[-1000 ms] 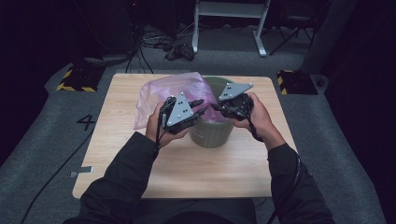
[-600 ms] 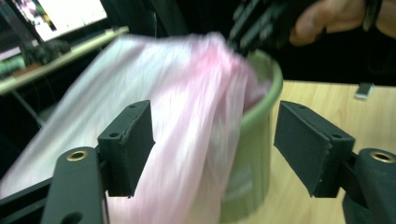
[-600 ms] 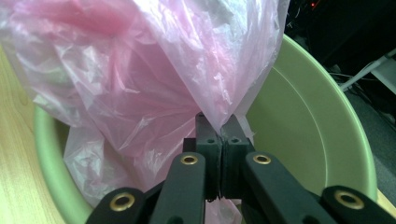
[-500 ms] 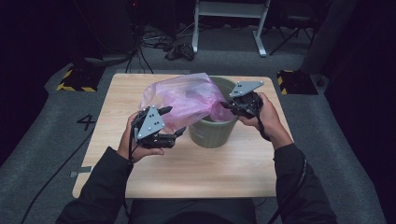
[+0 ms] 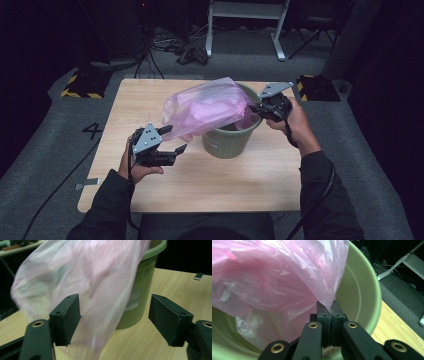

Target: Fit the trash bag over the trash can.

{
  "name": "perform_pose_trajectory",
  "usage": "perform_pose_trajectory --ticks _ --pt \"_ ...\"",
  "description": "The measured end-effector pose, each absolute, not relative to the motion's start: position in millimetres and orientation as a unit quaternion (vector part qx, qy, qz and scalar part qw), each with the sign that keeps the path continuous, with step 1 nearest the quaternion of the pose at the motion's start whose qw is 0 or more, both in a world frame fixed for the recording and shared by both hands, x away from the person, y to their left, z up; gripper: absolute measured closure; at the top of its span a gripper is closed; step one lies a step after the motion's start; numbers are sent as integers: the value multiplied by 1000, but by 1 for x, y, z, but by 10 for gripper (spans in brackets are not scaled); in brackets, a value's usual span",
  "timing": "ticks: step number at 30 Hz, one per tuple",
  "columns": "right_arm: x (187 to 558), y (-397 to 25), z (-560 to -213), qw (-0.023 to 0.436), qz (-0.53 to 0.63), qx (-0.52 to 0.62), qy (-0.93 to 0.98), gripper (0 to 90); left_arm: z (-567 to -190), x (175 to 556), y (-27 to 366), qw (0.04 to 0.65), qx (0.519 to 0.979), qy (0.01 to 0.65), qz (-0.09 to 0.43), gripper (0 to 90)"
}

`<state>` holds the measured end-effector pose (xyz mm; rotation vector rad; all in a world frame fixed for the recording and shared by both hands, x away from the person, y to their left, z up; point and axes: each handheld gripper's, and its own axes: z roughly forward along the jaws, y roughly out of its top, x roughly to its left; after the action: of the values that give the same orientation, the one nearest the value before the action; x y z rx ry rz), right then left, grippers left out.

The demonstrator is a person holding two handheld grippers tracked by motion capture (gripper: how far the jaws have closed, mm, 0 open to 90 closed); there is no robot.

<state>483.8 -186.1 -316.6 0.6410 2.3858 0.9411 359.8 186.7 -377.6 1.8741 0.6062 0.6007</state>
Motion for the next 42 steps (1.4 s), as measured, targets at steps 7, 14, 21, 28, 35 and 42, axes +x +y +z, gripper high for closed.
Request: perform_pose_trajectory --ticks 7,14,21,28,35,42 --pt "486 -187 -318 250 335 234 878 872 -388 367 194 509 781 266 245 218" --pt "485 -189 -320 255 338 225 878 695 -388 385 202 515 770 283 251 478" --pt "474 -198 -312 253 372 200 870 365 -382 385 198 497 778 257 285 790" --pt "459 -188 -301 251 400 173 864 350 -374 381 195 501 773 243 306 892" --pt "441 -159 -294 221 436 117 864 318 -361 378 185 512 768 227 310 894" --pt "421 -131 -296 196 447 62 870 281 -353 376 167 507 773 215 314 894"
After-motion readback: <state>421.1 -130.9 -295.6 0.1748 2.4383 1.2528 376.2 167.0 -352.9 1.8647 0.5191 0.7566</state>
